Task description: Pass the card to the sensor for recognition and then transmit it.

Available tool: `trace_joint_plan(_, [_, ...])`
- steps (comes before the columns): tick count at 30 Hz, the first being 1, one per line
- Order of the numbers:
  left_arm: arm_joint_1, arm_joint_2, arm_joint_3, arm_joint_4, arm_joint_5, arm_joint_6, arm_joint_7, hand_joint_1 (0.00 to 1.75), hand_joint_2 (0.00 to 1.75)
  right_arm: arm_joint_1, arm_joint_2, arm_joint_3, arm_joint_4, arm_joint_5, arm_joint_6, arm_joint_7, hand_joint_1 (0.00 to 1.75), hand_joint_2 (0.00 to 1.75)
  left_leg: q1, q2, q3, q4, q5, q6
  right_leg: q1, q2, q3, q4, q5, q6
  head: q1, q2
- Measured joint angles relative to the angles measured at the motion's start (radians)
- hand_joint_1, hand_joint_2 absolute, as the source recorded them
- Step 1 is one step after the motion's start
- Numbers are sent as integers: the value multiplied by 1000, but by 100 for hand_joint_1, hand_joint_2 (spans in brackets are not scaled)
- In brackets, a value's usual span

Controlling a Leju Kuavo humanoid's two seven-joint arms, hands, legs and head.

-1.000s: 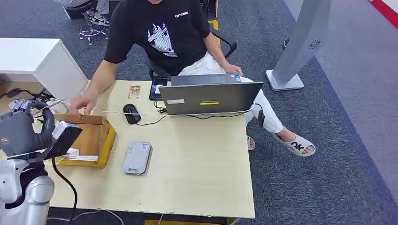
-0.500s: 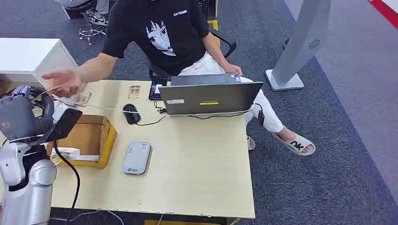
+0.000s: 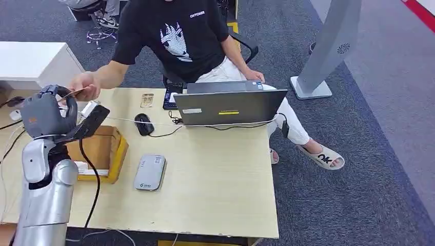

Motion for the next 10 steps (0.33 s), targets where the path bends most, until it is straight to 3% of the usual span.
trace_joint_plan(1, [-2,-6,-6,6,1,0,0,175,175,0,-1,0,0,1,0,0,0,175,0,0,0,0,0,0,0,0,0,0,0,0,0,0])
trace_joint_plan(2, [-3,-10,-11,12,3,0,0,164,175,0,-2,0,0,2,0,0,0,175,0,0,0,0,0,0,0,1,0,0,0,0,0,0])
trace_joint_plan(3, [-4,-13,-16,17,3,0,0,0,175,0,-3,0,0,2,0,0,0,175,0,0,0,0,0,0,0,1,0,0,0,0,0,0])
trace_joint_plan(10, [8,-38,-33,29,70,6,-28,0,175,0,-5,0,0,6,-4,0,0,175,0,0,-1,0,-1,0,0,0,-1,0,0,0,0,0])
